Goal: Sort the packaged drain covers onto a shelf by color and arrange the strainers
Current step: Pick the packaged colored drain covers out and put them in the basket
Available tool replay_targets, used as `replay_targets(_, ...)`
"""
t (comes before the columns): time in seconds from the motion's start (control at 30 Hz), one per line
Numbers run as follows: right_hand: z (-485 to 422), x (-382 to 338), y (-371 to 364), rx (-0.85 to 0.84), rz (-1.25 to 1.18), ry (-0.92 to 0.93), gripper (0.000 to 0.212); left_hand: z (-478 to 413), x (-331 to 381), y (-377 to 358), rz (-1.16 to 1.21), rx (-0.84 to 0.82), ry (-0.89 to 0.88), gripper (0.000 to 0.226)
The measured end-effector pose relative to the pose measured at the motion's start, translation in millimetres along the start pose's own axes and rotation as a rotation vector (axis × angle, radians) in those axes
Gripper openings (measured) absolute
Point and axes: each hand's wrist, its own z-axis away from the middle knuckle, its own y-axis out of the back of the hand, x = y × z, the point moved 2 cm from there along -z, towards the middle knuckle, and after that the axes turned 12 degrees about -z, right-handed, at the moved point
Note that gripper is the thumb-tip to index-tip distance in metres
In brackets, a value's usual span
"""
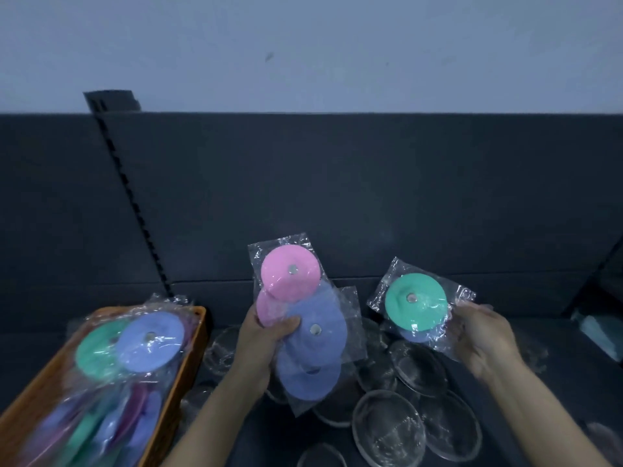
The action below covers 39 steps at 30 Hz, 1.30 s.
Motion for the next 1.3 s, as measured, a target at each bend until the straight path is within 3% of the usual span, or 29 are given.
replay_targets(0.3, 66.2, 55.5, -88.3, -0.194, -0.015, -0.027, 0.018, 18.8, 44.8, 68.9, -0.103, 0.054, -0.058, 0.052)
replay_targets(0.5, 104.8, 98.5, -136.0, -0.376, 0.015, -0.038, 0.018, 40.7, 62.7, 126.4, -0.101, 0.226, 0.009, 0.059)
replay_targets(0.6, 118.0, 114.6, -156.2, -0.427, -0.063, -0.139, 0.015, 54.1, 72.6, 153.3, -0.107, 0.271, 0.013, 0.052)
replay_targets(0.73, 123.6, 131.1, -174.6, -0.459, -0.048, -0.184, 0.019, 69.3, 81.4, 183.5, -0.104, 0.339, 0.041, 0.043)
replay_targets(1.07, 149.7, 176.5, -198.1, -0.491, -0.099, -0.356, 0.024, 89.5, 78.6, 254.6, -0.287, 0.430, 0.183, 0.069)
replay_targets(1.17, 155.3, 170.5, -206.7, -0.488, -0.127, -0.319, 0.022, 90.2, 75.1, 276.0, -0.291, 0.457, 0.199, 0.069)
replay_targets(1.3, 164.1, 156.9, -219.9, -0.475, -0.172, -0.236, 0.023, 87.1, 58.8, 297.5, -0.407, 0.376, 0.261, 0.073)
